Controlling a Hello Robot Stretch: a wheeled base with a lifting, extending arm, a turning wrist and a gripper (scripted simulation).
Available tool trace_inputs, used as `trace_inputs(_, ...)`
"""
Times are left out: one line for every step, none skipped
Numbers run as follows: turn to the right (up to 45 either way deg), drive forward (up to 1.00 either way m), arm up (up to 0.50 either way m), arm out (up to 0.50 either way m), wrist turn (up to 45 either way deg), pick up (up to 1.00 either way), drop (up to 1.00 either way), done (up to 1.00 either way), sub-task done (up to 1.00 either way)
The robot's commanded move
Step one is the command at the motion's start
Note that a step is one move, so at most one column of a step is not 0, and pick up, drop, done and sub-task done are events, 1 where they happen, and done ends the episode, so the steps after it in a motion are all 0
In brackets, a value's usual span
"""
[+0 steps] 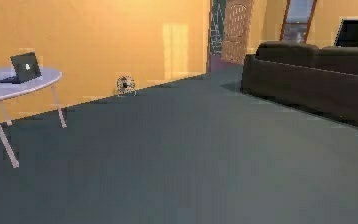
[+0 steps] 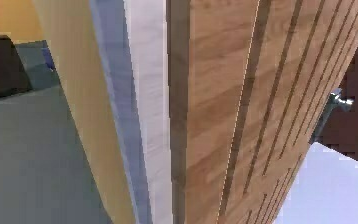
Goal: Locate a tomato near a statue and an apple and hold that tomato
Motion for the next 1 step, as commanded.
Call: trace_inputs(-33.0, 0.00, 0.00, 0.00, 0.0, 0.00, 0.00, 0.00, 0.00)
